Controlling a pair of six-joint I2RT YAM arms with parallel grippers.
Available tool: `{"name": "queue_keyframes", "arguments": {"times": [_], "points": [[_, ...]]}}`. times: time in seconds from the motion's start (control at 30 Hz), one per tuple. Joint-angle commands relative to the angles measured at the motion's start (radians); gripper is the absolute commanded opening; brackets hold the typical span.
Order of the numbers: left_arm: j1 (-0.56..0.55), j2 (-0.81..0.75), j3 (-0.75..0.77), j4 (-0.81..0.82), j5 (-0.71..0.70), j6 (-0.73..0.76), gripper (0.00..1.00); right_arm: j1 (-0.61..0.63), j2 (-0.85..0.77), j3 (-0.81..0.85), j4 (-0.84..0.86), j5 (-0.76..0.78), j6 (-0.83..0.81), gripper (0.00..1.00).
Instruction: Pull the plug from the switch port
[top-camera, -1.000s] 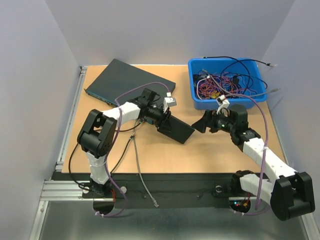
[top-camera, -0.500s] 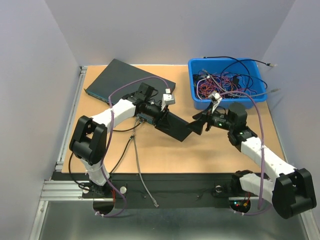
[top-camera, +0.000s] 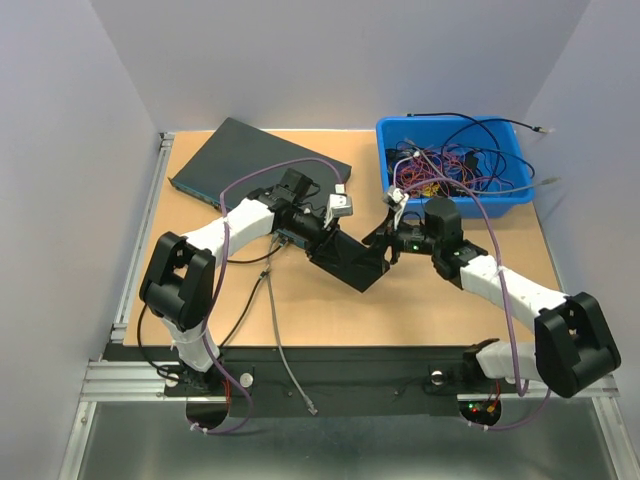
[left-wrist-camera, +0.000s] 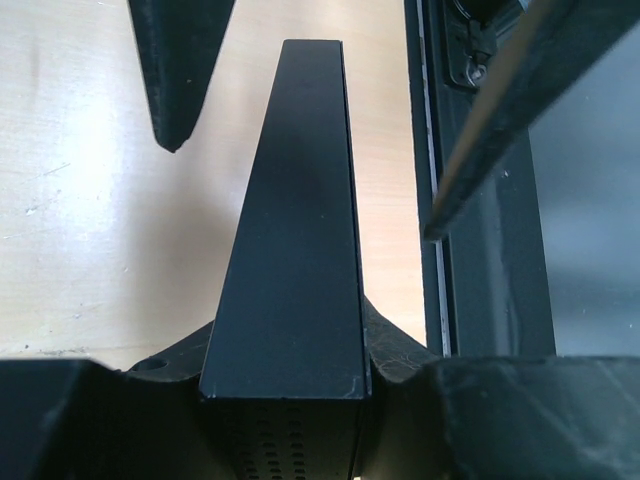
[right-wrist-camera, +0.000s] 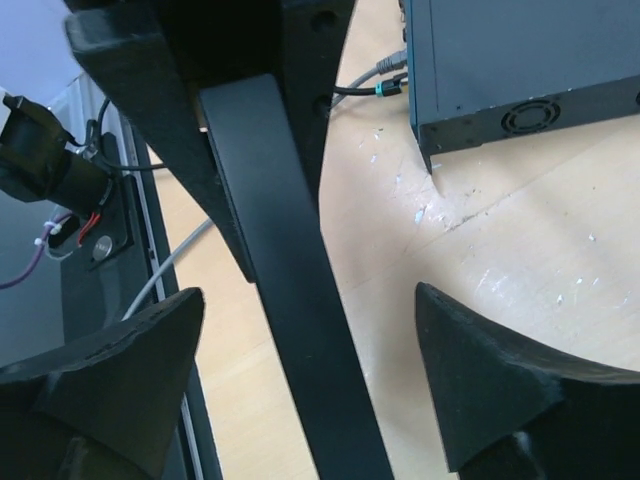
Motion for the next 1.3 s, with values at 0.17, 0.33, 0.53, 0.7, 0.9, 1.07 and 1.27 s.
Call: {"name": "queue_keyframes", "arguments": {"times": [0.17,0.33,0.53,0.7,0.9,1.07,1.27], "points": [[-0.005,-0.057,0.075,-0.053,0.104,0.074,0.0,0.009,0.049,0.014,0.088,-0.115,0.023,0.34],[-0.005,-0.054,0.073,-0.066,0.121,0.088,0.0,0.009,0.047,0.006,0.102,-0.113,0.048,0.02],[-0.001,-0.047,0.076,-0.046,0.025,0.042,0.45,0.01,0.05,-0.008,0.063,-0.023,0.072,0.0],[0.027,-0.083,0.056,0.065,-0.178,-0.079,0.99,0.009,0.101,-0.037,0.033,0.025,0.118,0.0],[0.088,-0.106,0.073,0.077,-0.313,-0.121,0.99,0.01,0.183,-0.049,0.012,0.06,0.184,0.0],[0.165,-0.15,0.069,0.082,-0.33,-0.131,0.99,0.009,0.289,-0.014,-0.043,0.035,0.259,0.0],[0.244,-0.189,0.047,0.083,-0.328,-0.124,0.99,0.009,0.378,0.003,-0.071,0.165,0.322,0.1]]}}
